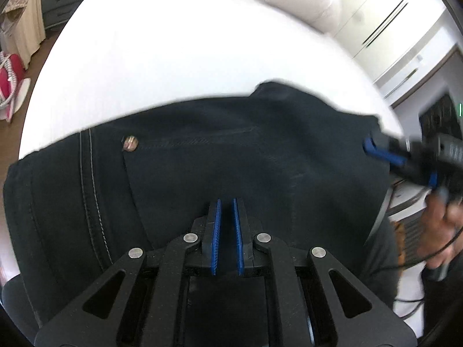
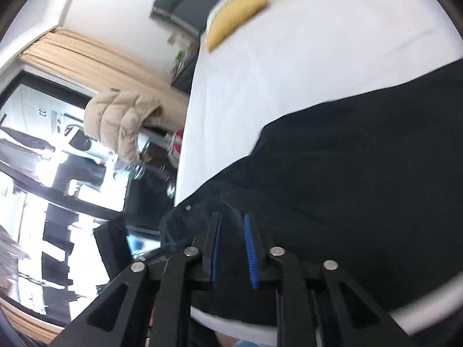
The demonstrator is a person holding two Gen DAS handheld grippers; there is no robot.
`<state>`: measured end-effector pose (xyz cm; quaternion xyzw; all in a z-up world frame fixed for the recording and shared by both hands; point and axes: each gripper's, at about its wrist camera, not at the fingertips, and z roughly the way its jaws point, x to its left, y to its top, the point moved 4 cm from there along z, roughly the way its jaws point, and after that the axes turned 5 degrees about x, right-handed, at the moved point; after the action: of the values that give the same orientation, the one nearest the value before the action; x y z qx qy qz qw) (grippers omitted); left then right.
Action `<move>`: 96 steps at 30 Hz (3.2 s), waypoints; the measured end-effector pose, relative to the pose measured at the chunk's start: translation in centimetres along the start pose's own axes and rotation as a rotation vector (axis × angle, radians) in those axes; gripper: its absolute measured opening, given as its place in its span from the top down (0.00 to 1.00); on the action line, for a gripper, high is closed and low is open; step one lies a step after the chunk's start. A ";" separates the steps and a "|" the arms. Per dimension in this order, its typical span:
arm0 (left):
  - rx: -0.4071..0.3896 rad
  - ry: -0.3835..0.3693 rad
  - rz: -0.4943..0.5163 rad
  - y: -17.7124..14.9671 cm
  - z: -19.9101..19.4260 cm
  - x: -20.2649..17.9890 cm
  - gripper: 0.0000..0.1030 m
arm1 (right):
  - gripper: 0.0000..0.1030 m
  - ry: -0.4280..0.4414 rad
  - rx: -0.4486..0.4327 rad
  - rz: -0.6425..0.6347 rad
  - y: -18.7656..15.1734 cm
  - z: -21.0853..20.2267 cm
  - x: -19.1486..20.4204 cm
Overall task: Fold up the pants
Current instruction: 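Lay the folded jeans flat on the bed with both tools, then hold the jeans waist with the left tool while the right tool grasps the leg ends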
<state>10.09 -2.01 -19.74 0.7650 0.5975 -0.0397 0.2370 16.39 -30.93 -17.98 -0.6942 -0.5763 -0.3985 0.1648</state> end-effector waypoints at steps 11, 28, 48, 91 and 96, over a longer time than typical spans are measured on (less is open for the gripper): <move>-0.023 -0.054 -0.054 -1.2 1.4 2.2 0.92 | 1.00 0.091 0.137 0.166 6.2 11.4 -7.2; -0.021 -0.040 -0.046 -1.7 1.6 1.3 0.92 | 0.96 0.077 0.041 0.192 2.3 9.9 -4.4; 0.002 0.040 -0.013 -1.4 3.0 -1.6 0.92 | 0.91 -0.447 -0.644 0.647 7.5 -26.5 -34.0; -0.109 0.071 -0.030 -1.3 -2.2 1.9 0.92 | 0.83 0.111 0.024 0.152 -6.7 6.4 -4.9; -0.143 -0.039 -0.097 -2.8 -1.8 4.3 0.92 | 0.95 0.073 -0.075 0.230 -4.4 3.9 -9.0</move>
<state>8.27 3.07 -20.47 0.7155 0.6304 -0.0231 0.3002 13.51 -33.03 -28.19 -0.7465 -0.4712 -0.4230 0.2044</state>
